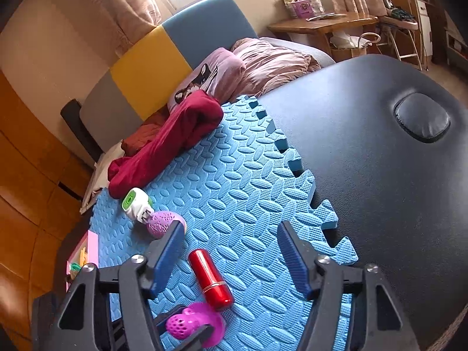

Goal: Organize rigid objects
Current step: 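Grasp the magenta dome piece with the left gripper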

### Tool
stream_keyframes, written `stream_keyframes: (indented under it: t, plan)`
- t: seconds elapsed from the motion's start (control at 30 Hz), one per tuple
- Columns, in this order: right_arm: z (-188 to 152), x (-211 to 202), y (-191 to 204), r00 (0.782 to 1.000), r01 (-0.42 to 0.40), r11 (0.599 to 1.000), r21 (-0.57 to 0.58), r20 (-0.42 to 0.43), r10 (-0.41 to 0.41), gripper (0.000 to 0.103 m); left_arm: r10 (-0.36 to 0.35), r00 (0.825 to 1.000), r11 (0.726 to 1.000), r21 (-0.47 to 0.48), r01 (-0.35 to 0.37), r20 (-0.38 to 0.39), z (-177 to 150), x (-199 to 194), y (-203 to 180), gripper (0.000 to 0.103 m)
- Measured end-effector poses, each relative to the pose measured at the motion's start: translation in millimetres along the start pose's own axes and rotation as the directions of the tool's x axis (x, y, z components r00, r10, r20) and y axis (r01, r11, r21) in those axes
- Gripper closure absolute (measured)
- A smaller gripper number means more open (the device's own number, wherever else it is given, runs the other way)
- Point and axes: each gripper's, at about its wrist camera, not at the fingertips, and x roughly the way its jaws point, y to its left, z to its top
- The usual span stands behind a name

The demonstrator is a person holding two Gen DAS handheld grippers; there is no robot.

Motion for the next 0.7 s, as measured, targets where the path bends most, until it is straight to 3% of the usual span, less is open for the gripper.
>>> stream_keyframes:
  t: [0.2,0.4,0.63,0.7]
  plan:
    - [-6.7,8.4,16.2,0.999,0.033,0.995,-0.094,-0.036,-0.036,0.051,0.101,0.993,0.992,-0.08,-0.096,0.062,-38.6,-37.2,39.2,0.07]
    - [-16.3,20.4,29.4,0.994,0.037,0.985,-0.171,-0.094,-0.054,0.053,0.15,0.984,0.983,-0.118,-0.139,0.098,-56.0,-40.7,56.8,0.07]
    - [-34.6,39.3,66.0,0.978,-0.064,0.943,-0.326,-0.207,-0.005,0.053,0.162,0.98,0.983,-0.11,-0.15,0.112,-56.0,-41.6,54.8,0.07]
    - [-35.5,44.4,82.4,0.973,-0.097,0.918,-0.384,-0.231,0.007,0.047,0.163,0.98,0.983,-0.107,-0.151,0.115,-56.5,-41.2,54.2,0.07]
